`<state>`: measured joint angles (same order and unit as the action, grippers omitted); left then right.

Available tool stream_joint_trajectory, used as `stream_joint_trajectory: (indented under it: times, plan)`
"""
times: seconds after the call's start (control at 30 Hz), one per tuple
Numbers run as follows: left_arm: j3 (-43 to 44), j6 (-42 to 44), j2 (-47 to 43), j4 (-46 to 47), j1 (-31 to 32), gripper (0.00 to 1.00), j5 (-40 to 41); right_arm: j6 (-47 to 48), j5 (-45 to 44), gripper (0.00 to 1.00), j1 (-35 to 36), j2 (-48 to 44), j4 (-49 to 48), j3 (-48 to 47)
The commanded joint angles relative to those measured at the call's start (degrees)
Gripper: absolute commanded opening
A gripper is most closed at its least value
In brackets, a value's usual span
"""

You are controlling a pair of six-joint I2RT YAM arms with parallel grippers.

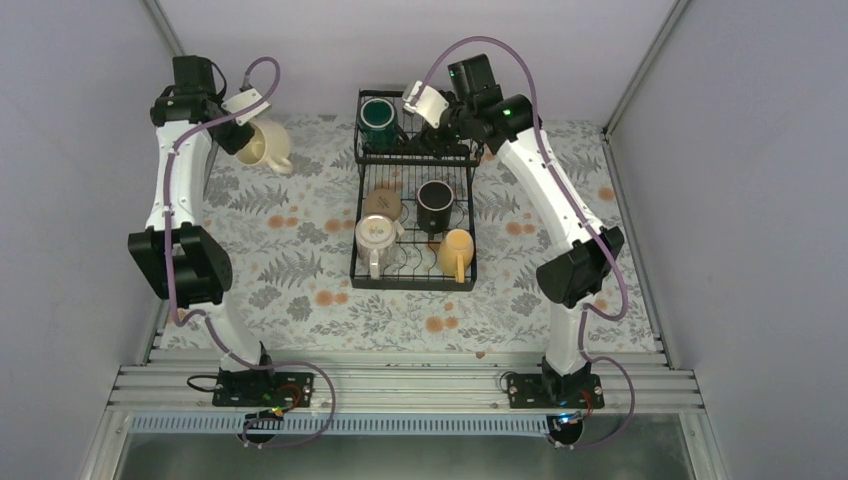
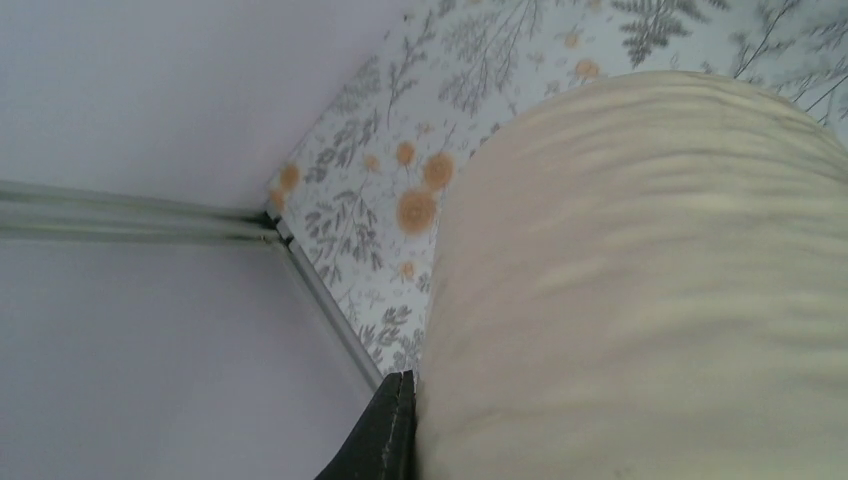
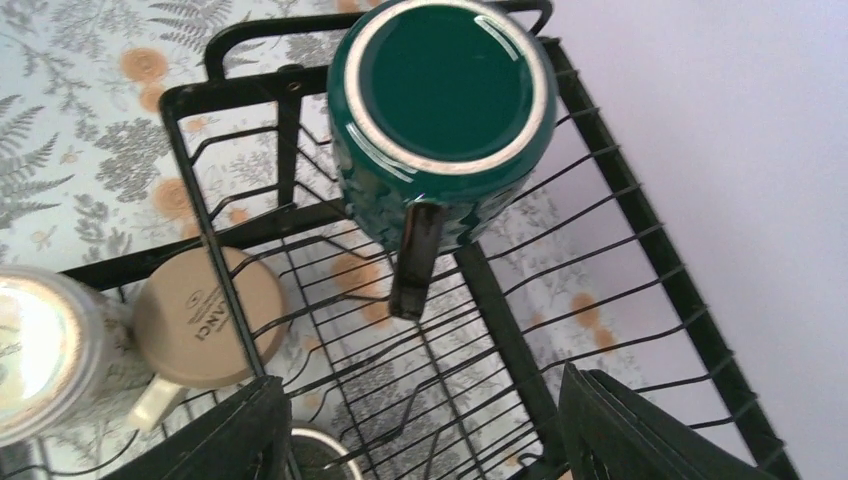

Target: Unload the cups from the dish rack

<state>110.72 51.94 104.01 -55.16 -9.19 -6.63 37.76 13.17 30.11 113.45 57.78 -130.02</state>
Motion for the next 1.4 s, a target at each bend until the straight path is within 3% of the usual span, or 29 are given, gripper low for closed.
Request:
stream_joint_trajectory:
  times: [0.0, 0.3, 0.63, 1.37]
  plan:
    - [9.5, 1.6, 2.6, -5.2, -1.0, 0.02, 3.5, 0.8, -4.2, 0.69, 1.3, 1.2, -4.8, -0.8]
    - [22.8, 1.0, 20.0, -18.7, -1.4, 0.02, 11.9, 0.9, -6.2, 0.69, 3.5, 1.8, -6.6, -0.7]
    - [31.6, -0.3, 32.1, -20.1, -1.4, 0.02, 16.1, 0.1, -8.3, 0.69, 4.8, 2.6, -7.9, -0.4]
    - [30.0, -1.2, 40.9, -15.2, -1.8, 0.02, 19.4, -0.1, -13.2, 0.64, 4.9, 6.4, -14.2, 1.3]
